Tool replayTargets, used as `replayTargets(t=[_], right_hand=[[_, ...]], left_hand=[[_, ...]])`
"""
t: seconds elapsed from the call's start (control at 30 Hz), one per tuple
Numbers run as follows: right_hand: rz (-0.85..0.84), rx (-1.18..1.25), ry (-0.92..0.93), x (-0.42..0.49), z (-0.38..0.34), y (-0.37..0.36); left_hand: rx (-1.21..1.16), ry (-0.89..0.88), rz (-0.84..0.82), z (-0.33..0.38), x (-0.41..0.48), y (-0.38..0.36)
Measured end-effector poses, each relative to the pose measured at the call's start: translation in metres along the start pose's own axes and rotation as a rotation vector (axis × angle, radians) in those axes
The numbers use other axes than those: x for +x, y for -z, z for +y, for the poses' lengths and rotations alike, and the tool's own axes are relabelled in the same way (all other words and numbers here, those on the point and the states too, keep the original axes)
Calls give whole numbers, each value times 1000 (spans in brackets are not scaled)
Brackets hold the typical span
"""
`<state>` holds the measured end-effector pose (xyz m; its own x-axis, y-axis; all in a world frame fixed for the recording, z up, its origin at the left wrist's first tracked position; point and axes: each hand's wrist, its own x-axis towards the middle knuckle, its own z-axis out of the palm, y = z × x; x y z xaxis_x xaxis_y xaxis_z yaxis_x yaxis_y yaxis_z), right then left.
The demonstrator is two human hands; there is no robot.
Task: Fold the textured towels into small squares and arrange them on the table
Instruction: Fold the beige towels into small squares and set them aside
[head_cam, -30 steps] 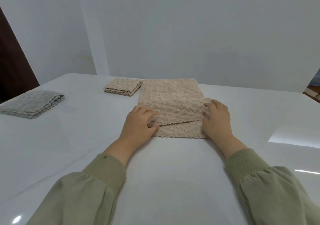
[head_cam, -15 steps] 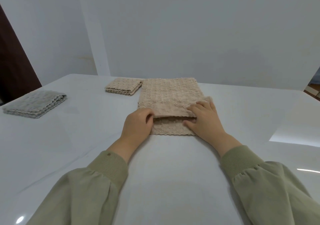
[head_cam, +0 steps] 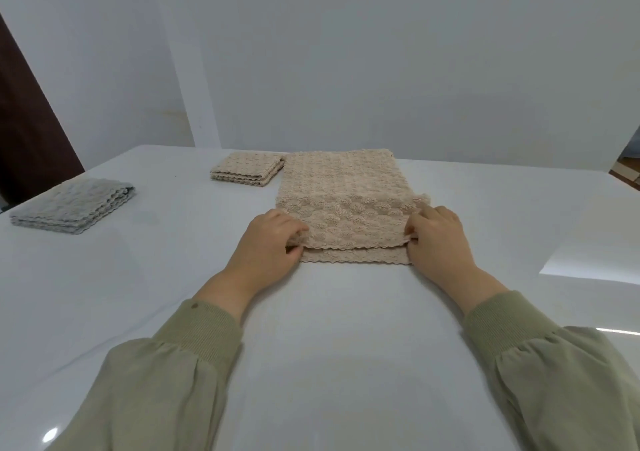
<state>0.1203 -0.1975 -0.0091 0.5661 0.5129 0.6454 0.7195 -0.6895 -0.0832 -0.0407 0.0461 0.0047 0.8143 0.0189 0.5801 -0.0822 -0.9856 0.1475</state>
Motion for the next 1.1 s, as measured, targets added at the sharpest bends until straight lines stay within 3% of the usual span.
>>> replayTargets(t=[0.13,0.3,0.43,0.7,1.1], right_hand=[[10,42,63,-5,-2,2],[187,154,85,-5,-9,16],[61,131,172,-13,-11,14],[-46,104,177,-16,-8,15],[50,170,184,-14,-15,23]], left_hand=[[-9,-73,-18,2,2,-4],[-19,-50,106,2,2,2],[-35,-63,27,-1,1,2],[-48,-60,-89,0,0,3],[-74,-73,-105,4,0,6]])
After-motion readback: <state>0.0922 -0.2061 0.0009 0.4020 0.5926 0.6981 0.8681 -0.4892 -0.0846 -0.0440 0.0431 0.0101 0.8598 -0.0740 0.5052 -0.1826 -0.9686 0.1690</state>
